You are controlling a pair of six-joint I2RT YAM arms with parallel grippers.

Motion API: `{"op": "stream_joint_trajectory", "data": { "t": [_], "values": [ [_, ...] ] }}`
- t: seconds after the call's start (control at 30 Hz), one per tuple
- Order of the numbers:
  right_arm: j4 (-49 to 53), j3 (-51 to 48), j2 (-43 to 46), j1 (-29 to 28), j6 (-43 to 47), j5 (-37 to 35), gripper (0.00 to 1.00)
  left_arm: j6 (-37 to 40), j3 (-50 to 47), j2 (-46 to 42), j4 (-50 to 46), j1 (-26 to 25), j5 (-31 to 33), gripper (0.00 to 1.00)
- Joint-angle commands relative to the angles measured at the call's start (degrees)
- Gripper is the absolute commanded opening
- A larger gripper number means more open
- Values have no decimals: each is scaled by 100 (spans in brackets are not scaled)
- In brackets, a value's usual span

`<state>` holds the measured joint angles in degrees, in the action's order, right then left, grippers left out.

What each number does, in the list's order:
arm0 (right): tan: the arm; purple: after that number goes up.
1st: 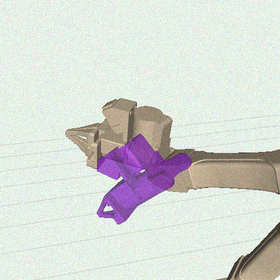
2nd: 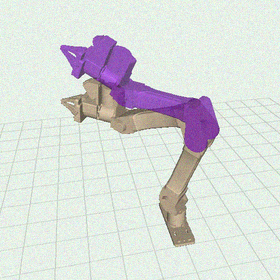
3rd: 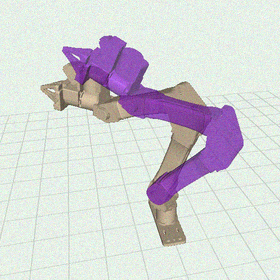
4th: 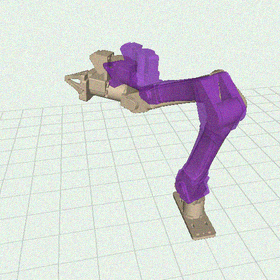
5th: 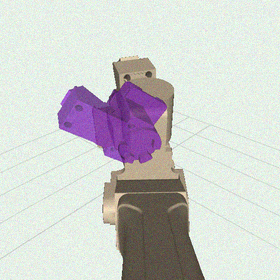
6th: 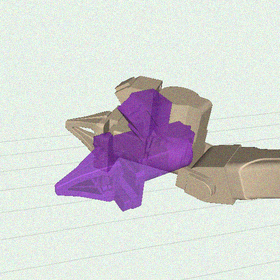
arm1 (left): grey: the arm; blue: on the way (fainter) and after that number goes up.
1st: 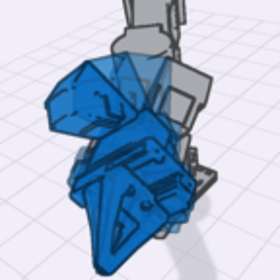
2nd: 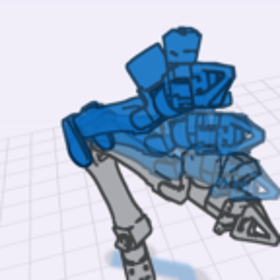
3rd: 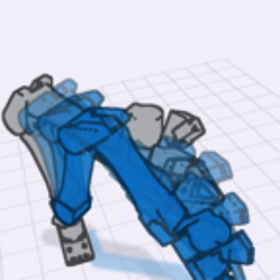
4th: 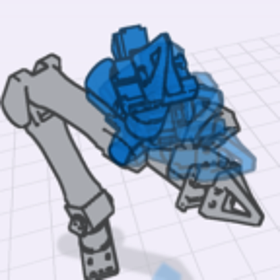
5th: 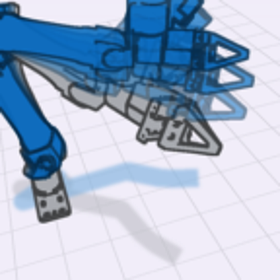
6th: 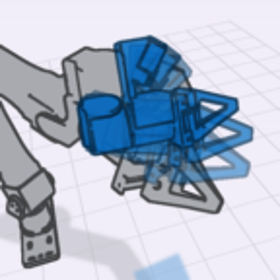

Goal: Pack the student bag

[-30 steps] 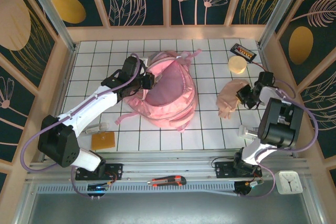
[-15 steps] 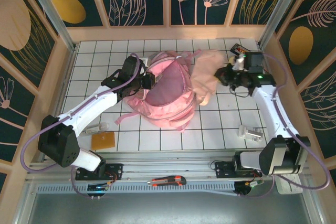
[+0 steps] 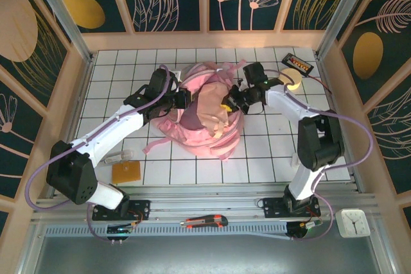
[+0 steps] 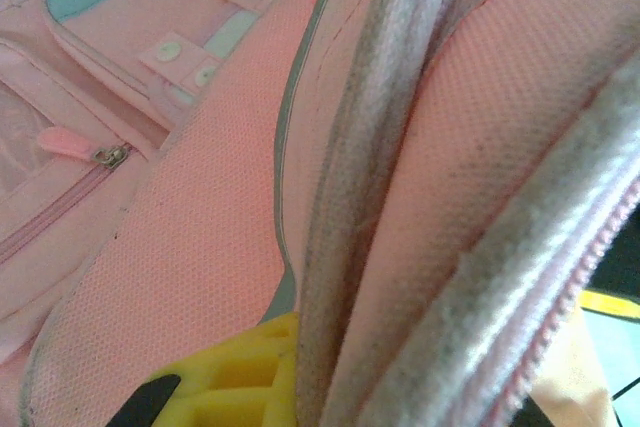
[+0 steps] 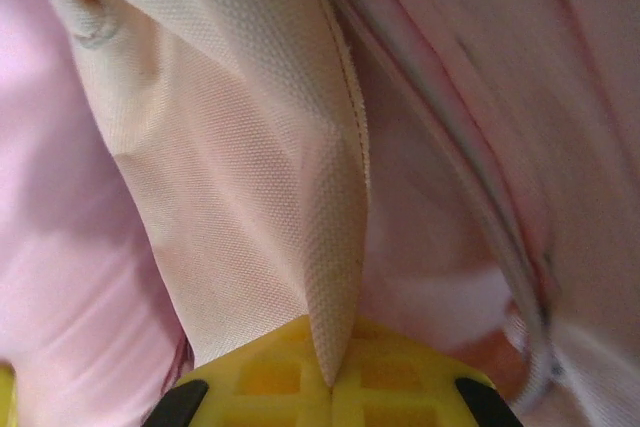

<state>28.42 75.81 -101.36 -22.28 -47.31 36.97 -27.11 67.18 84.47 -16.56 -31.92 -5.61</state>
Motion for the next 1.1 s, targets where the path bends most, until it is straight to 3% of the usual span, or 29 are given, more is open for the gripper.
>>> {"op": "stream_joint_trajectory", "data": {
  "t": [0.0,0.33,0.53,0.57,0.7,0.87,0.93,1.07],
  "values": [
    [-348,490,-359,-16,-245,98,0,-69,517,-185,1137,-180,-493,0],
    [-2290,492,-1025,-311,-1851,-206,0,-81,711,-54,1235,-416,-564,0],
    [-2474,739,-1399,-799,-2037,-50,0,-114,630,-1,1423,-412,-547,0],
    [-2621,620,-1380,-844,-2096,-26,3,-127,617,17,1459,-414,-549,0],
    [-3224,-47,-1090,-866,-2291,87,32,-163,516,37,1593,-412,-501,0],
    [-2416,-210,-366,-735,-1342,-177,58,-38,343,-85,1529,-407,-192,0],
    [-1851,-172,-24,-668,-907,-418,66,25,305,-101,1482,-407,-125,0],
    [-1090,-322,769,-451,-329,-811,71,36,257,-40,1468,-407,-130,0]
  ]
}}
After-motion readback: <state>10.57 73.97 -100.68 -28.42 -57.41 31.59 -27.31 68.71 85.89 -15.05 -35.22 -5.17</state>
